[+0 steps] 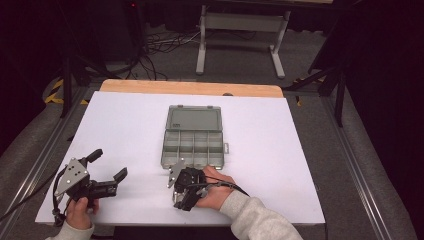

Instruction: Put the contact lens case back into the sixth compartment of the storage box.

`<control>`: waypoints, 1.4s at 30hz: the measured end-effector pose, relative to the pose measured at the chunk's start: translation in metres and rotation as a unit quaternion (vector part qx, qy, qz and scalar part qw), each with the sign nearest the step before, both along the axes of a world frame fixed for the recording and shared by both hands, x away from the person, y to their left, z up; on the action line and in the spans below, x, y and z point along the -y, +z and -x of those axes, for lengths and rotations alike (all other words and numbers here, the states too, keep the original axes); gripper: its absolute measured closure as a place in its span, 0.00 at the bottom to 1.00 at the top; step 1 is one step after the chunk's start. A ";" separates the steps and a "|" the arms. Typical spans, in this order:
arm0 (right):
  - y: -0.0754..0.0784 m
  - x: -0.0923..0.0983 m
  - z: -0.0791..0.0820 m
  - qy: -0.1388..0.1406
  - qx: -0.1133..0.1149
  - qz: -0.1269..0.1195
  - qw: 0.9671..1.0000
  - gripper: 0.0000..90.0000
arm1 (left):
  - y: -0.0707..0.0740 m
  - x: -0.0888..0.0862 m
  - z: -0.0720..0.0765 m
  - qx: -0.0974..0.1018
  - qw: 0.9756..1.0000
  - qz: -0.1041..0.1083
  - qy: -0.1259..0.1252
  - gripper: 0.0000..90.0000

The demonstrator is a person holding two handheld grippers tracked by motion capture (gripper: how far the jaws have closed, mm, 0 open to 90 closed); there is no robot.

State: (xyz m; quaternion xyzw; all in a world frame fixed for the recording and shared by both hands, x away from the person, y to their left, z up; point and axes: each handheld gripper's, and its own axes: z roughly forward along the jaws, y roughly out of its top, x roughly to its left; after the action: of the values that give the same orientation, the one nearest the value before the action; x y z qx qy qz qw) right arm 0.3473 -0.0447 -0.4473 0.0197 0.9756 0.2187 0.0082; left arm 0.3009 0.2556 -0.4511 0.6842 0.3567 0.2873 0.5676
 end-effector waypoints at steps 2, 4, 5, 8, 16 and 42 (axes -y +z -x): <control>0.000 0.000 0.001 -0.001 0.002 0.000 1.000 0.29 | 0.000 0.000 0.000 0.000 1.000 0.000 0.000 0.00; 0.000 0.000 0.001 0.000 0.002 -0.002 1.000 0.29 | 0.000 0.000 0.000 -0.001 1.000 -0.001 -0.001 0.00; 0.001 0.000 0.001 0.001 0.005 -0.002 1.000 0.29 | 0.000 0.000 0.000 0.000 1.000 0.000 0.000 0.00; 0.002 0.000 0.001 0.001 0.007 -0.004 1.000 0.30 | 0.000 0.000 0.000 0.001 1.000 -0.001 0.000 0.00; 0.007 0.003 0.002 -0.001 0.014 -0.011 1.000 0.30 | 0.000 0.000 0.000 0.000 1.000 -0.001 0.000 0.00; 0.042 0.017 0.003 0.009 0.047 -0.100 0.994 0.30 | 0.000 0.000 0.000 0.000 1.000 -0.001 -0.001 0.00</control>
State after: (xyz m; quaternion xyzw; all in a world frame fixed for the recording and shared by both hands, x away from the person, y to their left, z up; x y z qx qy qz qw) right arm 0.3444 -0.0614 -0.4054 0.0014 0.9474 0.3163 0.0498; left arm 0.3006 0.2556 -0.4506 0.6852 0.3561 0.2872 0.5668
